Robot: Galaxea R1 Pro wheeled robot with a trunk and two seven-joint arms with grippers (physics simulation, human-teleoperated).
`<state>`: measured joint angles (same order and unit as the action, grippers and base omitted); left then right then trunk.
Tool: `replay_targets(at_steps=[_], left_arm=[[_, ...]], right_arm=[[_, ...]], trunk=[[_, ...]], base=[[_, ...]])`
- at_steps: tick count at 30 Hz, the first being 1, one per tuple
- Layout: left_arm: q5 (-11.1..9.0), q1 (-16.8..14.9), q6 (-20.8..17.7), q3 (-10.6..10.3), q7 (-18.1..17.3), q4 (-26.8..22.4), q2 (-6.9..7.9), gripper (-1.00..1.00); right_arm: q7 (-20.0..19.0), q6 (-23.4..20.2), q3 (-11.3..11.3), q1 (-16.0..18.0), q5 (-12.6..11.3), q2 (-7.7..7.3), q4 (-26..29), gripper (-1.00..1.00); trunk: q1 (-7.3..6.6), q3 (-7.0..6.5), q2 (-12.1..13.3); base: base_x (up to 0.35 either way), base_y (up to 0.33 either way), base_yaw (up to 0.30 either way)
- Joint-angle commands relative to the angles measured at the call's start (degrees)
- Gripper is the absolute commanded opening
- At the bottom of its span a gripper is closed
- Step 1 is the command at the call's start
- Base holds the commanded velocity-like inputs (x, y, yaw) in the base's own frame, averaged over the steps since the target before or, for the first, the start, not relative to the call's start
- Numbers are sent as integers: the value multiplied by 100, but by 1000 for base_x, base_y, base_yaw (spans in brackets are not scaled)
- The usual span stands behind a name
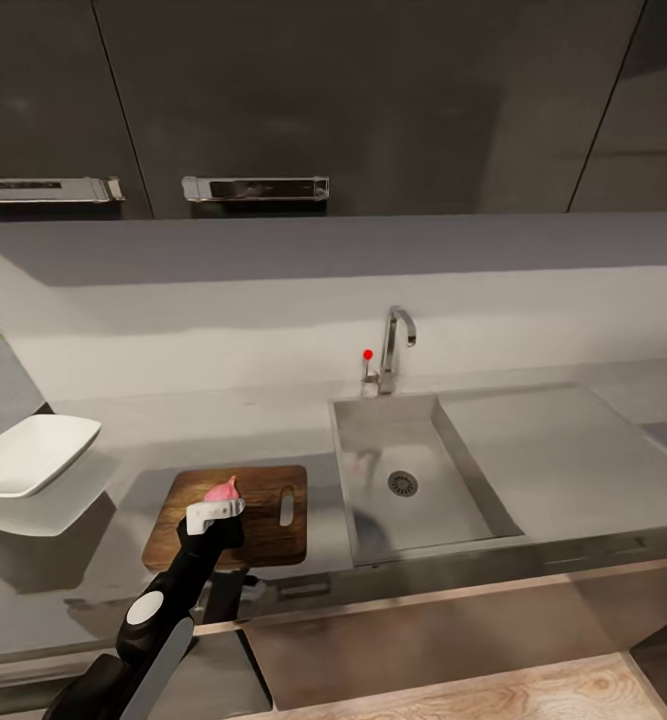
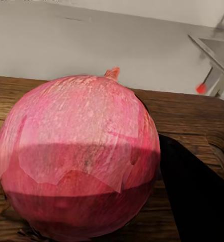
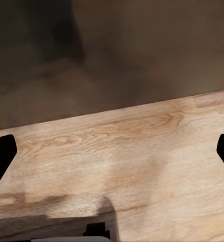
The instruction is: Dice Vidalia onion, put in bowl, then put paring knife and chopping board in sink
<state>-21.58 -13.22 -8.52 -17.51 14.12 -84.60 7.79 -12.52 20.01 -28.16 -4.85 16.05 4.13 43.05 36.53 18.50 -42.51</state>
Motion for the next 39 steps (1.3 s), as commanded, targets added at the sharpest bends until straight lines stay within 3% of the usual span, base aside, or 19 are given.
replay_targets(at_steps=[1, 27, 28, 39], left_arm=[[-40, -5, -19, -18, 56, -11, 7, -100], [-40, -5, -19, -18, 56, -19, 5, -100], [-40, -5, -19, -19, 56, -23, 6, 100], [-40, -5, -19, -15, 56, -22, 4, 100]], right_arm=[[-49, 12, -40, 1, 38, 11, 10, 100], [-41, 14, -40, 1, 38, 18, 11, 100], [-41, 15, -40, 1, 38, 18, 14, 100], [-40, 15, -40, 2, 38, 18, 14, 100]], trunk=[[2, 6, -6], [2, 4, -6], [2, 4, -6], [2, 4, -6]], base=[[0, 0, 0], [0, 0, 25], [0, 0, 0], [0, 0, 0]])
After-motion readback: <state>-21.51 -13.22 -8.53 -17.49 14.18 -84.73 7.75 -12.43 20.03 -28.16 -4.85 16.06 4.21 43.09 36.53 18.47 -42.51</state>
